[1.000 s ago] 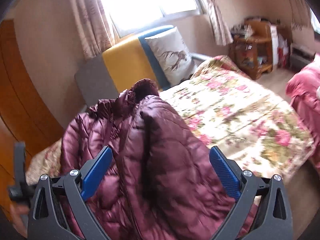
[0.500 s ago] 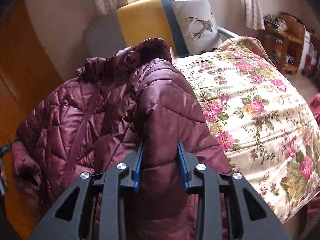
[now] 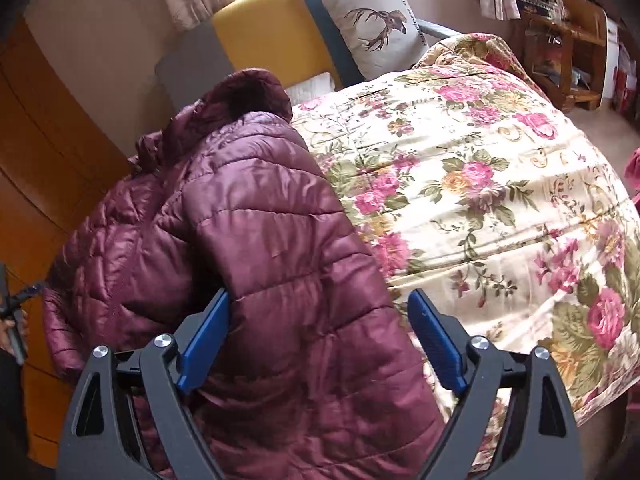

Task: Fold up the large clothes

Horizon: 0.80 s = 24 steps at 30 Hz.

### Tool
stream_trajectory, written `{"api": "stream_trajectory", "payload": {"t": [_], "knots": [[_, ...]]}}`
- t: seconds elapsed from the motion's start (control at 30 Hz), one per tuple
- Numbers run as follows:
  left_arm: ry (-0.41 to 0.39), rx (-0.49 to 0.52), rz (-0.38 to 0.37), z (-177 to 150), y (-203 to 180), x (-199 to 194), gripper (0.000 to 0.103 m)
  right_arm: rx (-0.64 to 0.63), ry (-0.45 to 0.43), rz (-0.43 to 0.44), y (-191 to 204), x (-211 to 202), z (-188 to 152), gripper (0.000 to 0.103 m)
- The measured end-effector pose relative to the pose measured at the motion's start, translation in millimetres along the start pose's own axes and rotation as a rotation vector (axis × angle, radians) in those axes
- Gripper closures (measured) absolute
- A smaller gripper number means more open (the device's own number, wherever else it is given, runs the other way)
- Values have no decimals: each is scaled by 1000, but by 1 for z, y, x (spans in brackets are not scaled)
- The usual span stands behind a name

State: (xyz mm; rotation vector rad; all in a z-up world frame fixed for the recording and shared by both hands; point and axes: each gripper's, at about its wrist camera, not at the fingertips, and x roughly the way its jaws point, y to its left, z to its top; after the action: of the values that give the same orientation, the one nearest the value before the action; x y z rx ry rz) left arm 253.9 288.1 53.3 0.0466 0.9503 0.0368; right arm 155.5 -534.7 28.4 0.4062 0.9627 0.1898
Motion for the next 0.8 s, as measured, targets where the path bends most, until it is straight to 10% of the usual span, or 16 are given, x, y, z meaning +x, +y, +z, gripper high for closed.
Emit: {"api": "stream_trajectory", "payload": {"t": [0.07, 0.3, 0.37, 0.5, 0.7, 0.8], "knots": [[-27, -12, 107, -4, 16, -12, 21, 41, -1, 69, -7, -7, 2, 9], [-116, -311, -101, -59, 35, -42, 10, -61, 187, -111, -26, 5, -40, 9], [-84, -320, -172, -74, 13, -34, 10, -74, 264, -114, -19, 22, -54, 31], [-14, -294, -202, -80, -22, -7, 10, -305, 270, -288, 19, 20, -48, 89], [20, -220, -125, -70, -42, 20, 10, -550, 127, -863, 0, -23, 34, 93], [23, -216, -119, -66, -43, 27, 10, -509, 82, -966, -17, -21, 78, 86]]}}
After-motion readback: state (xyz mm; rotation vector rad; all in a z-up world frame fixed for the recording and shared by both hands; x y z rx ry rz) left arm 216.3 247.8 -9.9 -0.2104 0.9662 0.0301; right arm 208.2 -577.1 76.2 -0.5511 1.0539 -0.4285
